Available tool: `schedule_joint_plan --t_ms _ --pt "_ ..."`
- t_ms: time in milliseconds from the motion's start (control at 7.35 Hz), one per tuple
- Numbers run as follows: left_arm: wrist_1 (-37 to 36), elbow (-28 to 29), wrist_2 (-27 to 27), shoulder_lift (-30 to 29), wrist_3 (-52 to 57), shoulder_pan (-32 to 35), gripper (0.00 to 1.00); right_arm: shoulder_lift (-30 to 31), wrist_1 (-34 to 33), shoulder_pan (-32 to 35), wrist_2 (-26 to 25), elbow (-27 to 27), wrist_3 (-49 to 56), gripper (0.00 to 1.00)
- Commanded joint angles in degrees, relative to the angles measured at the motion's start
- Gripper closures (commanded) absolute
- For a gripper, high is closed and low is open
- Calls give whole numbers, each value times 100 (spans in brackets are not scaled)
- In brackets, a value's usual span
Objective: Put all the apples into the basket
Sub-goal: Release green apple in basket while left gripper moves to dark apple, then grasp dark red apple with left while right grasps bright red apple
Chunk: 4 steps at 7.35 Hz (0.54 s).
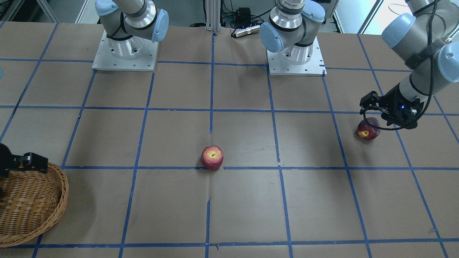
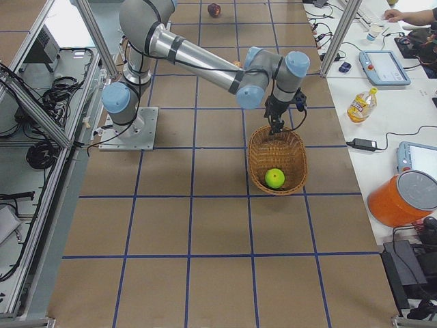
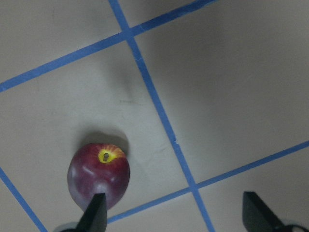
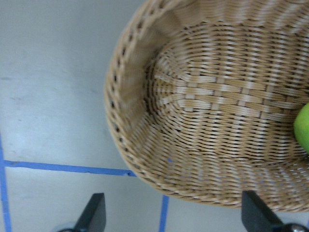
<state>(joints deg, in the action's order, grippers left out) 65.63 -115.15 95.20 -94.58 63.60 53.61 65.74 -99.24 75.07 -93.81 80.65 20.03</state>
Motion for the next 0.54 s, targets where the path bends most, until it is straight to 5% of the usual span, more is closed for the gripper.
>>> schedule_joint_plan --t_ms 0,408 --pt "-1119 -665 -1 -139 1326 -457 0 53 115 1207 430 21 -1671 0" --pt "-1245 -799 16 -429 1392 -457 0 -253 36 2245 1039 12 -3798 0"
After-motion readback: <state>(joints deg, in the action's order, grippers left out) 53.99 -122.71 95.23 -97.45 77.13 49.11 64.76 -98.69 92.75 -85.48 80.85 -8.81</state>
